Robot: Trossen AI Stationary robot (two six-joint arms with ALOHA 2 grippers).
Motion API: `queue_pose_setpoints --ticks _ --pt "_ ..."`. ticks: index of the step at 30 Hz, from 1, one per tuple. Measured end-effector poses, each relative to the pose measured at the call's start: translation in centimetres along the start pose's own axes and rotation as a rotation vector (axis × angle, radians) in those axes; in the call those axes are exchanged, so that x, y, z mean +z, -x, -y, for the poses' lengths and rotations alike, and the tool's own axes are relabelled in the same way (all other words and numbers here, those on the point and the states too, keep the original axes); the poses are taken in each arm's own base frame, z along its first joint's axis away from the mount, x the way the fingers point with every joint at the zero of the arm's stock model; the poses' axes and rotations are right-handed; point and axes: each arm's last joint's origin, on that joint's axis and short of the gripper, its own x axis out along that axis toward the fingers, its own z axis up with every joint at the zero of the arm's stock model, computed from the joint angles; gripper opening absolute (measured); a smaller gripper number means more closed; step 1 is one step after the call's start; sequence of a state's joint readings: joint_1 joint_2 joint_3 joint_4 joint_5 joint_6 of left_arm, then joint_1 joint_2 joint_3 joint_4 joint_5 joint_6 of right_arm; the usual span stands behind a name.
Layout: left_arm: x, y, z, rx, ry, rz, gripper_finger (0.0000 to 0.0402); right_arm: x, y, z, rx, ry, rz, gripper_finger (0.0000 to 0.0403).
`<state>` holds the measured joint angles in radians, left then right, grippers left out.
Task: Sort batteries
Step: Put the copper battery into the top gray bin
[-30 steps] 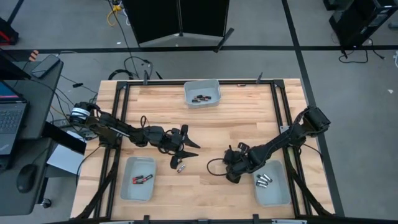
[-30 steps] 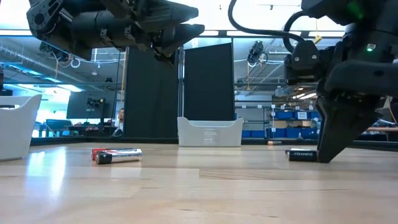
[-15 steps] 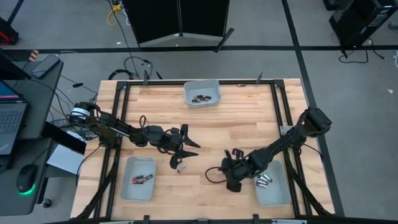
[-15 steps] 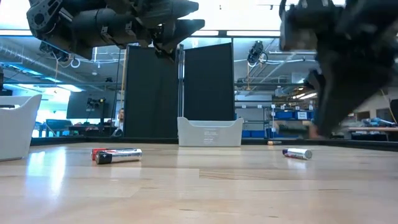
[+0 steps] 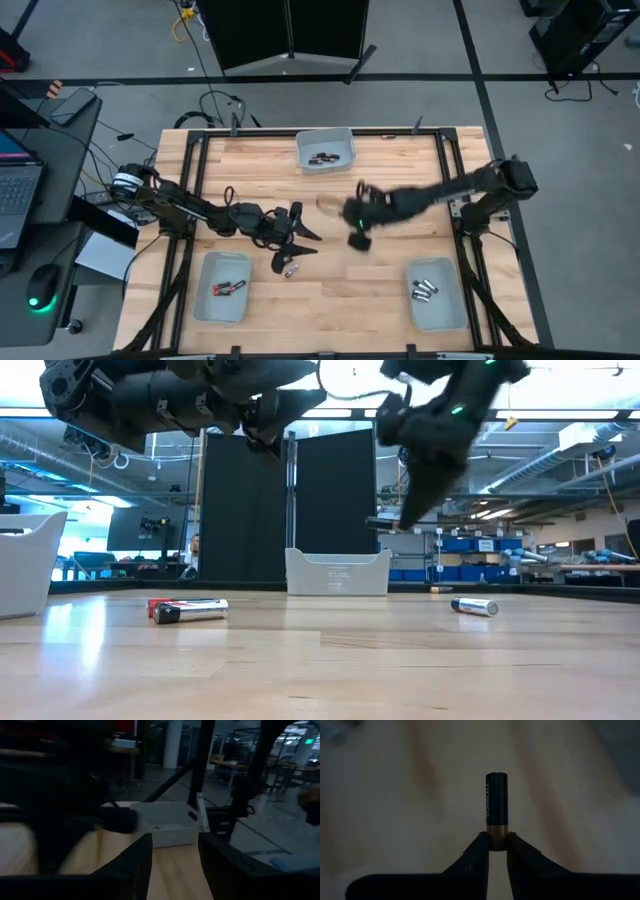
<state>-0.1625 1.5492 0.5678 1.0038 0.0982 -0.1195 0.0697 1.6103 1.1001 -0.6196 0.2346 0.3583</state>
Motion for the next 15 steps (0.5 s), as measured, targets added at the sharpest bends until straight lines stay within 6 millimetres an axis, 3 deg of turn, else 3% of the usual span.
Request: queue_pose_setpoints --ticks 10,15 --pt "0.2 0.4 -2.8 0.103 -0.01 -0.003 0.0168 7.9 -0.6 12.3 -0.094 -0.065 0.083 0.0054" --pt "0.3 0.7 -4.3 0.127 0.008 -0.009 0.0168 10.1 -3.3 17.1 -0.108 -0.053 -0.014 0.0054"
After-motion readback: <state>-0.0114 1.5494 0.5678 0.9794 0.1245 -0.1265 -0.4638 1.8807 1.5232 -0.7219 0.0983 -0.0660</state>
